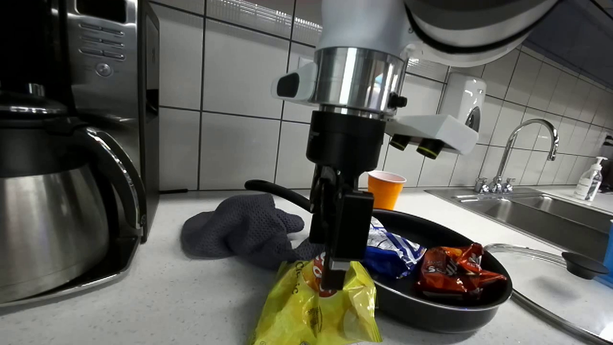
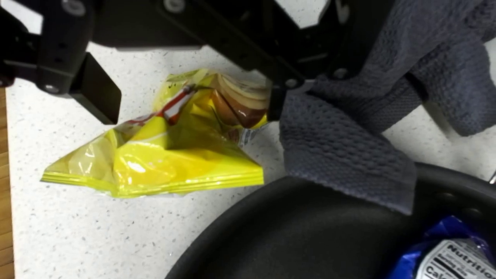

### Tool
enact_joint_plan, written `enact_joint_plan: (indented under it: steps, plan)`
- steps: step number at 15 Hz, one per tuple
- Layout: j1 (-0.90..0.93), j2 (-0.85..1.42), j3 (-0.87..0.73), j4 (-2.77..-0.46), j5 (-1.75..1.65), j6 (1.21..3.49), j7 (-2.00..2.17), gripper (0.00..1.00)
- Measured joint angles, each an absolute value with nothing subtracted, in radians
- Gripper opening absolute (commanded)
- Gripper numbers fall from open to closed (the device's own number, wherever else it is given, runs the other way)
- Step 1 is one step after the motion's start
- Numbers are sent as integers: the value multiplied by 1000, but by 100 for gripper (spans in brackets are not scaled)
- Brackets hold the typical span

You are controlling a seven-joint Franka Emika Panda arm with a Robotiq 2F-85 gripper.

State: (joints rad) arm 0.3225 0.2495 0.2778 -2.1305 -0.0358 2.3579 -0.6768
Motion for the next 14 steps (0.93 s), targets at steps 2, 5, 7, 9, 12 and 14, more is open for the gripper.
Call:
enact_joint_plan:
  steps: [2,5,7,9,12,14]
  plan:
    - [322,250,278,-2129,-36,2358,-677,49]
    - [322,250,278,-2129,-36,2358,-677,25]
    - [322,250,278,-2129,-36,2358,-677,11]
    - [322,250,278,-2129,-36,2358,-677,0]
    - [322,249,279,-2129,-34,2359,-676,0]
    - [321,244,279,-2129,-33,2360,-675,0]
